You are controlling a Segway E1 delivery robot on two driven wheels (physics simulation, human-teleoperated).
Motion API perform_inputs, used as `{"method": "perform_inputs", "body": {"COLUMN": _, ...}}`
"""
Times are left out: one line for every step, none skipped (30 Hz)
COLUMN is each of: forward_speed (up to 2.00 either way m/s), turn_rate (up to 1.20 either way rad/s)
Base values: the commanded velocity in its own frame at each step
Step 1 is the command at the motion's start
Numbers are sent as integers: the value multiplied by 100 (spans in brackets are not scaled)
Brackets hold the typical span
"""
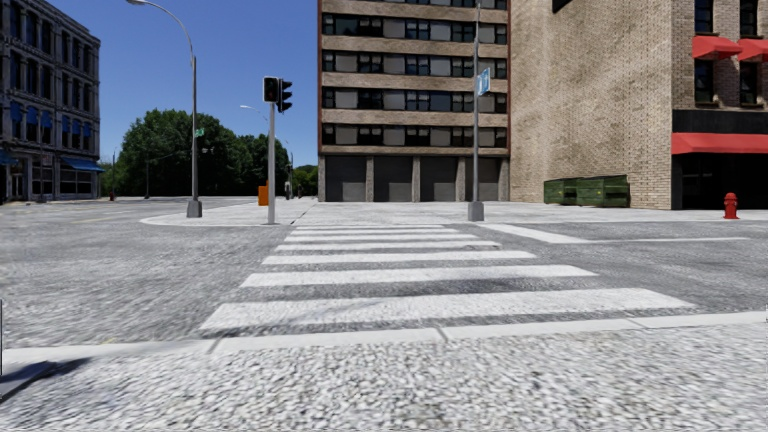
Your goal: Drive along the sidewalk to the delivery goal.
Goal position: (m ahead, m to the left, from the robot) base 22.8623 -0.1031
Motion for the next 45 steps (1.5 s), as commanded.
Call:
{"method": "perform_inputs", "body": {"forward_speed": 200, "turn_rate": 0}}
{"method": "perform_inputs", "body": {"forward_speed": 200, "turn_rate": 0}}
{"method": "perform_inputs", "body": {"forward_speed": 200, "turn_rate": 0}}
{"method": "perform_inputs", "body": {"forward_speed": 200, "turn_rate": 0}}
{"method": "perform_inputs", "body": {"forward_speed": 200, "turn_rate": 0}}
{"method": "perform_inputs", "body": {"forward_speed": 200, "turn_rate": 0}}
{"method": "perform_inputs", "body": {"forward_speed": 200, "turn_rate": 0}}
{"method": "perform_inputs", "body": {"forward_speed": 200, "turn_rate": 0}}
{"method": "perform_inputs", "body": {"forward_speed": 200, "turn_rate": 0}}
{"method": "perform_inputs", "body": {"forward_speed": 200, "turn_rate": 0}}
{"method": "perform_inputs", "body": {"forward_speed": 200, "turn_rate": 0}}
{"method": "perform_inputs", "body": {"forward_speed": 200, "turn_rate": 0}}
{"method": "perform_inputs", "body": {"forward_speed": 200, "turn_rate": 0}}
{"method": "perform_inputs", "body": {"forward_speed": 200, "turn_rate": 0}}
{"method": "perform_inputs", "body": {"forward_speed": 200, "turn_rate": 0}}
{"method": "perform_inputs", "body": {"forward_speed": 200, "turn_rate": 0}}
{"method": "perform_inputs", "body": {"forward_speed": 200, "turn_rate": 0}}
{"method": "perform_inputs", "body": {"forward_speed": 200, "turn_rate": 0}}
{"method": "perform_inputs", "body": {"forward_speed": 200, "turn_rate": 0}}
{"method": "perform_inputs", "body": {"forward_speed": 200, "turn_rate": 0}}
{"method": "perform_inputs", "body": {"forward_speed": 200, "turn_rate": 0}}
{"method": "perform_inputs", "body": {"forward_speed": 200, "turn_rate": 0}}
{"method": "perform_inputs", "body": {"forward_speed": 200, "turn_rate": 0}}
{"method": "perform_inputs", "body": {"forward_speed": 200, "turn_rate": 0}}
{"method": "perform_inputs", "body": {"forward_speed": 200, "turn_rate": 0}}
{"method": "perform_inputs", "body": {"forward_speed": 200, "turn_rate": 0}}
{"method": "perform_inputs", "body": {"forward_speed": 200, "turn_rate": 0}}
{"method": "perform_inputs", "body": {"forward_speed": 200, "turn_rate": 0}}
{"method": "perform_inputs", "body": {"forward_speed": 200, "turn_rate": 0}}
{"method": "perform_inputs", "body": {"forward_speed": 200, "turn_rate": 0}}
{"method": "perform_inputs", "body": {"forward_speed": 200, "turn_rate": 0}}
{"method": "perform_inputs", "body": {"forward_speed": 200, "turn_rate": 0}}
{"method": "perform_inputs", "body": {"forward_speed": 200, "turn_rate": 0}}
{"method": "perform_inputs", "body": {"forward_speed": 200, "turn_rate": 0}}
{"method": "perform_inputs", "body": {"forward_speed": 200, "turn_rate": 0}}
{"method": "perform_inputs", "body": {"forward_speed": 200, "turn_rate": 0}}
{"method": "perform_inputs", "body": {"forward_speed": 200, "turn_rate": 0}}
{"method": "perform_inputs", "body": {"forward_speed": 200, "turn_rate": 0}}
{"method": "perform_inputs", "body": {"forward_speed": 200, "turn_rate": 0}}
{"method": "perform_inputs", "body": {"forward_speed": 200, "turn_rate": 0}}
{"method": "perform_inputs", "body": {"forward_speed": 200, "turn_rate": 0}}
{"method": "perform_inputs", "body": {"forward_speed": 200, "turn_rate": 0}}
{"method": "perform_inputs", "body": {"forward_speed": 200, "turn_rate": 0}}
{"method": "perform_inputs", "body": {"forward_speed": 200, "turn_rate": 0}}
{"method": "perform_inputs", "body": {"forward_speed": 200, "turn_rate": 0}}
